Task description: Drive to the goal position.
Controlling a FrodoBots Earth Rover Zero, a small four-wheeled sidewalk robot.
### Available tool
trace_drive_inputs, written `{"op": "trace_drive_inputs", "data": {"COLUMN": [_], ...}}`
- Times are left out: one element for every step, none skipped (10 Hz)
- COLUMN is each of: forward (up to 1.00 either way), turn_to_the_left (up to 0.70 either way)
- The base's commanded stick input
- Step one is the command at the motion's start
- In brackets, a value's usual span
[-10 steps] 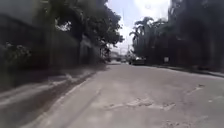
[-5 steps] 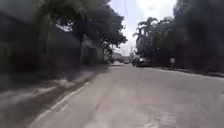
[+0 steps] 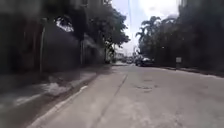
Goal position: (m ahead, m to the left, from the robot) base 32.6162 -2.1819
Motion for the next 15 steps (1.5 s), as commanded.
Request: {"op": "trace_drive_inputs", "data": {"forward": [1.0,1.0,1.0,1.0,1.0,1.0,1.0,1.0,1.0,1.0,1.0,1.0,1.0,1.0,1.0], "turn_to_the_left": [0.0,0.0,0.0,0.0,0.0,0.0,0.0,0.0,0.0,0.0,0.0,0.0,0.0,0.0,-0.32]}}
